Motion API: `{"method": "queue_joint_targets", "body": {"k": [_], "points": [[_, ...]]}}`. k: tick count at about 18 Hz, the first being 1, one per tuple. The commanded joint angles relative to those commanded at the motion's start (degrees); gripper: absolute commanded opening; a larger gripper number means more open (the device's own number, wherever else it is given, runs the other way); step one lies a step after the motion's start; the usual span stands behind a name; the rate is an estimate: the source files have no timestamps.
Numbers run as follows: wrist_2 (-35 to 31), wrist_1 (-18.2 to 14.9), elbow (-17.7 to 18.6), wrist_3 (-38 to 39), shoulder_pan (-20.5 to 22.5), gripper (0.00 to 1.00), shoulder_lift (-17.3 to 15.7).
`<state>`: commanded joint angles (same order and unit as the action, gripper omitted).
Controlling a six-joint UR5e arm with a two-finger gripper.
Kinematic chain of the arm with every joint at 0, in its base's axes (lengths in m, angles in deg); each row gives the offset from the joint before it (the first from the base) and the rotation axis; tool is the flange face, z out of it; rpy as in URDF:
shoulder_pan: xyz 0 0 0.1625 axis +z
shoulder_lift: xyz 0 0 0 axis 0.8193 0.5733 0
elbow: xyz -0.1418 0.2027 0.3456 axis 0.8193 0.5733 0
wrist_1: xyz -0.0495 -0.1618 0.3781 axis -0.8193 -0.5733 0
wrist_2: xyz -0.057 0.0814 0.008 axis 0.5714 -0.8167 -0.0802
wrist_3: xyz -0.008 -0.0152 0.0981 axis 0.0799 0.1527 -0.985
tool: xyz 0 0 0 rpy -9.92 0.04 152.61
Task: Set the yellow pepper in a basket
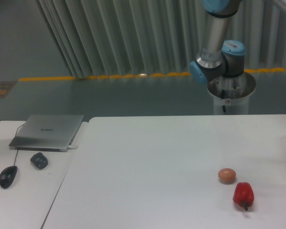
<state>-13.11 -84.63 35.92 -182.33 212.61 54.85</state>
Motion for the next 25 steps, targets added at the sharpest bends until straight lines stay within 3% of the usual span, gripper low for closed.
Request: {"method": "queue_joint_targets", "body": {"k": [9, 25], "points": [[3.8, 0.0, 0.4, 0.2, 1.3, 1.00, 0.0], [3.9, 0.1, 0.7, 0.3, 1.1, 1.00, -0.1]]}}
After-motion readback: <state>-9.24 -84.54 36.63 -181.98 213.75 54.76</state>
